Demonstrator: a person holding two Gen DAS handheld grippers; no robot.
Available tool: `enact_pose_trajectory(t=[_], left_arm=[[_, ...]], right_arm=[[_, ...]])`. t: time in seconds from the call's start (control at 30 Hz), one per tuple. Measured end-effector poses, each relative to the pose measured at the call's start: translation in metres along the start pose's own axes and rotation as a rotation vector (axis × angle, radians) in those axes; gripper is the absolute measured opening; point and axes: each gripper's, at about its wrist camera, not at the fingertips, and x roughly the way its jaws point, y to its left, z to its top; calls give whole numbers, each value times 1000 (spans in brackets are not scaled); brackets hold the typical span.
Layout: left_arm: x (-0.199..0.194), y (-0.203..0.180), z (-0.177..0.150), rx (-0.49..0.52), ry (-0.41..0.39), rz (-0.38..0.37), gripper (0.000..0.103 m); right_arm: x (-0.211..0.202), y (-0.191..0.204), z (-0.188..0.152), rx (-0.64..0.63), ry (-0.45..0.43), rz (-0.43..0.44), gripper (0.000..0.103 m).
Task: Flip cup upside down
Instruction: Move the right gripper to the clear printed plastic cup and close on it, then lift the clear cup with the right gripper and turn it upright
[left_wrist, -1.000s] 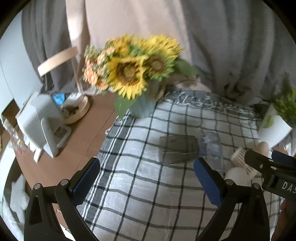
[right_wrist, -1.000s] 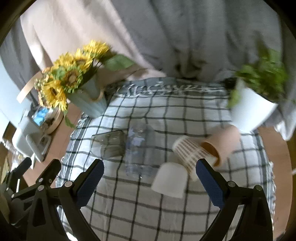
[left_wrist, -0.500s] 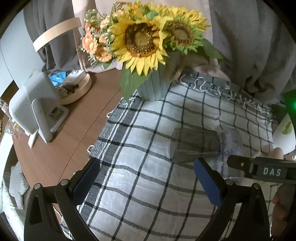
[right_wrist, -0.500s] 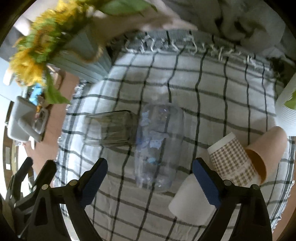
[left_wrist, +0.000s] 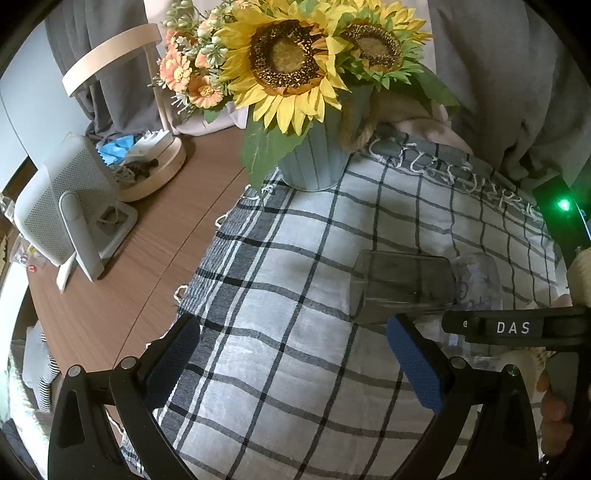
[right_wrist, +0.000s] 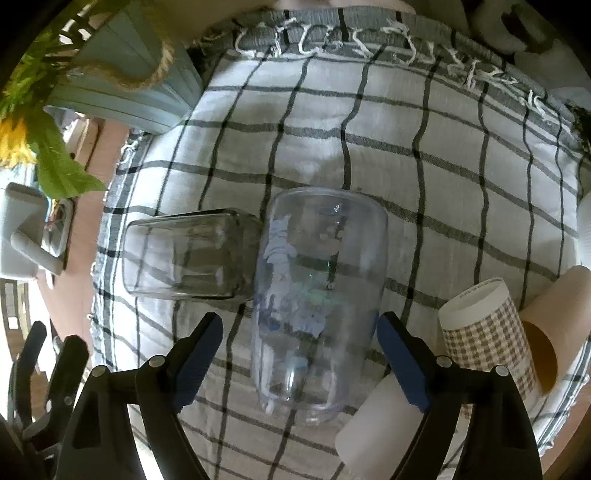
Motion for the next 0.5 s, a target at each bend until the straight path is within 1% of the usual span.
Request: enact_pose_trajectory(t=[0.27,0.4,0.5], left_arm=[[4,-4,0,-9,11,18,103],[8,-6,0,-4,18,32,103],[13,-7,-2,-2,29,43,103]], right_arm=[[15,-2,9,-11,42,-17,84],[23,-4,13,1,56,-15,80],[27,-7,16,14,57,-14,75]])
